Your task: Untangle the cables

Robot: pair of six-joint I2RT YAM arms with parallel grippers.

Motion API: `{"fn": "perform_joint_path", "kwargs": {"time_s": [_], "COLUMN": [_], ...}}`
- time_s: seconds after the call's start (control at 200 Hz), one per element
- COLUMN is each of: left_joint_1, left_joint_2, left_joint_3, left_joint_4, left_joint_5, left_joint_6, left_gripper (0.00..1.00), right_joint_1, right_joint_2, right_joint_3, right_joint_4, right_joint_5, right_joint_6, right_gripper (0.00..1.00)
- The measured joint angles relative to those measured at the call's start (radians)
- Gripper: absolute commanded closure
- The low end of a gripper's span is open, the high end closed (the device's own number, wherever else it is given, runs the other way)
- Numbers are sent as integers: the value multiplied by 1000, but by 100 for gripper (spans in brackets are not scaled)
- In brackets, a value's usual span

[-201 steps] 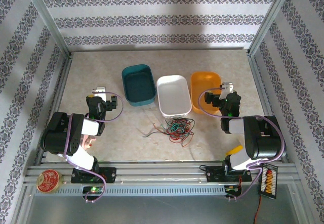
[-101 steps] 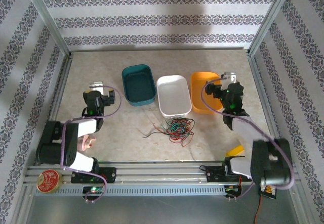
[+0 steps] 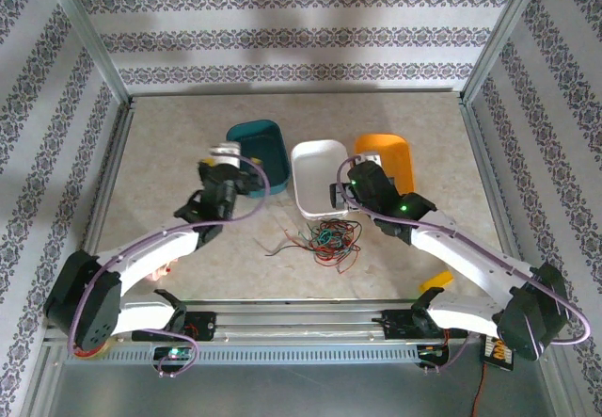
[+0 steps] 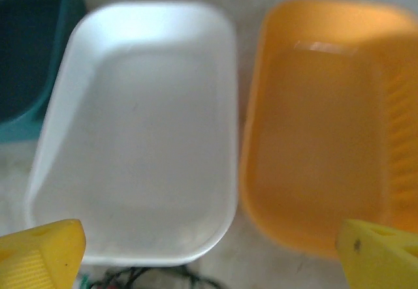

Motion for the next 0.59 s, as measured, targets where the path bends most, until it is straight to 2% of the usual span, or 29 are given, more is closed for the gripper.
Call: {"fn": "perform_joint_path", "kwargs": {"time_s": [0.075, 0.17, 0.305, 0.345, 0.395, 0.5, 0.56, 0.595], "left_joint_1": [-111, -219, -270, -270, -270, -270, -270, -270], "left_joint_2": [47, 131, 225, 235, 238, 238, 238, 237], "left_joint_3": [3, 37, 162, 186, 200, 201, 198, 197], "left_joint_4": [0, -13, -85, -93, -98, -120, -137, -148], "left_joint_5": [-12, -11, 45, 67, 94, 140, 164, 178], "left_joint_6": [-1, -15, -110, -143, -182, -237, -247, -249], "left_gripper": [1, 1, 1, 1, 1, 1, 1, 1], "right_joint_1": [-17, -21, -90, -107, -117, -119, -119, -119], "right_joint_2": [-18, -53, -64, -53, -37, -7, 17, 31], "right_joint_3": [-7, -27, -45, -47, -55, -86, -105, -113], "right_joint_4": [10, 34, 38, 30, 20, -2, -15, -21], "right_joint_5": [-97, -140, -238, -254, -276, -324, -348, -360], "right_joint_6": [46, 86, 118, 116, 108, 104, 102, 103], "right_gripper": [2, 2, 2, 5, 15, 51, 64, 68]}}
